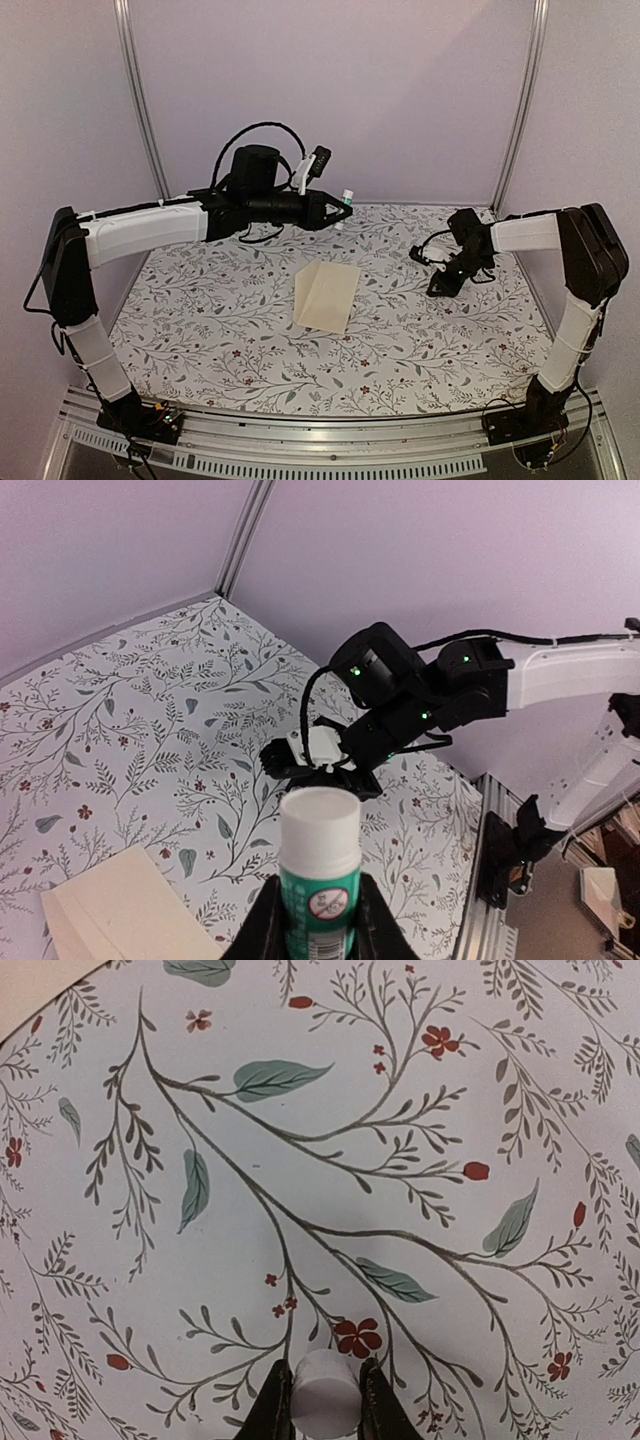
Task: Place the letter into the envelope and seal it
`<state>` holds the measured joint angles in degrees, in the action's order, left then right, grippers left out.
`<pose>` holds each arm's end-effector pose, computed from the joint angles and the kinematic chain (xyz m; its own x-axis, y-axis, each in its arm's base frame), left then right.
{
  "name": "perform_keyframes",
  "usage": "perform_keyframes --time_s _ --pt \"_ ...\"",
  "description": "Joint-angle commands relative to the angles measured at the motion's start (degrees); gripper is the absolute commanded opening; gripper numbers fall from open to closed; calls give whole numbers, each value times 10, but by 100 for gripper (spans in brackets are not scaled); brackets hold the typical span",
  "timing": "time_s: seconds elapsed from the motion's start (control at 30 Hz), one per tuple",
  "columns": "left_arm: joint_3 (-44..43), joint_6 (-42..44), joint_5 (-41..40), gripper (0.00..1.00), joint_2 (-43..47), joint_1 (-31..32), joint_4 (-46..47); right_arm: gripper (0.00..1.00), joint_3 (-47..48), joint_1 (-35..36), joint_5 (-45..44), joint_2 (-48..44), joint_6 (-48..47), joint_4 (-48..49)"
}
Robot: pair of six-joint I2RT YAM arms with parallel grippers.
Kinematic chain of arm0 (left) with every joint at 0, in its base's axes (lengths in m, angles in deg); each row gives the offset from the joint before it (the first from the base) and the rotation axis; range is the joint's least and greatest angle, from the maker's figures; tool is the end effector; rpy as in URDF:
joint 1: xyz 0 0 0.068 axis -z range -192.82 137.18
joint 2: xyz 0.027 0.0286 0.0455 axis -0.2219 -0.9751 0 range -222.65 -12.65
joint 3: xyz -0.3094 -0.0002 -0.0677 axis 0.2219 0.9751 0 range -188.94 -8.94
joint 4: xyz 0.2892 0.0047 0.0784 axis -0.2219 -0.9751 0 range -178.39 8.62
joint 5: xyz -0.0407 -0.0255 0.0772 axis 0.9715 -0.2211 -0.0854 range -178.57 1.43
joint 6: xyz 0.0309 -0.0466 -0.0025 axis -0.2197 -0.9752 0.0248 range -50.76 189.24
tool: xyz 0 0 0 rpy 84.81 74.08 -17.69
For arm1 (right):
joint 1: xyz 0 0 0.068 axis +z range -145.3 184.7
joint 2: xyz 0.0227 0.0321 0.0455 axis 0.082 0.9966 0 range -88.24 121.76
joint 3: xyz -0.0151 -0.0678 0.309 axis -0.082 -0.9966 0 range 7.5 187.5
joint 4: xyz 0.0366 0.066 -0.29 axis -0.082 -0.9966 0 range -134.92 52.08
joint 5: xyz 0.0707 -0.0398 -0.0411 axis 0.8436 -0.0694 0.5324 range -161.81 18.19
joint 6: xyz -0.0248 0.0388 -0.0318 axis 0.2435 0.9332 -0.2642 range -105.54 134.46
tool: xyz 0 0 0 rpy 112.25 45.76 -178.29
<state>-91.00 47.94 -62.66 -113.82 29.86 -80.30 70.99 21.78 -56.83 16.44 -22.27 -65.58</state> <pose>0.3359 -0.3329 0.3464 -0.5444 0.0575 -0.8369 0.7701 0.4298 -0.4714 0.3725 0.1248 0.1658 -0.4915 -0.7554 -0.4333 -0.8320 0.5543 -0.0224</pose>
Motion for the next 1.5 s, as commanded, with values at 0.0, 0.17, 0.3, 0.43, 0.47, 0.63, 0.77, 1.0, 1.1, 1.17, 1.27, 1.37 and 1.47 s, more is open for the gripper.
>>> perform_keyframes --time_s 0.0,0.17,0.3,0.43,0.47,0.63,0.77,1.0,1.1,1.17,1.27,1.37,1.47 --pt "-4 -3 -5 4 19 -3 12 18 -9 1 -10 17 12 23" --pt "-6 -3 -5 4 14 -3 8 31 -12 1 -10 27 16 24" --pt "-9 -2 -2 4 10 -3 8 36 -11 0 -11 29 17 23" --pt "-19 0 -1 4 6 -2 6 43 13 0 8 10 25 -2" --pt "-22 1 -1 4 6 -4 7 44 29 -4 27 1 26 -21" --pt "-28 -4 -10 4 9 -6 29 46 105 -18 141 -102 34 -81" --pt "-28 -20 -46 3 12 -5 70 47 128 -18 169 -175 50 -65" --pt "-13 -60 -142 3 16 8 232 46 155 4 221 -227 180 -17" --pt "-14 -71 -160 3 7 18 299 43 178 55 195 -228 194 -4" --pt "-21 -71 -163 2 -2 26 327 42 192 74 205 -227 203 13" --pt "-36 -79 -145 2 -18 33 349 42 220 97 229 -217 240 30" --pt "-49 -96 -104 2 -36 35 369 42 247 122 230 -195 256 40" --pt "-56 -110 -69 2 -48 39 387 43 266 135 240 -177 268 57"
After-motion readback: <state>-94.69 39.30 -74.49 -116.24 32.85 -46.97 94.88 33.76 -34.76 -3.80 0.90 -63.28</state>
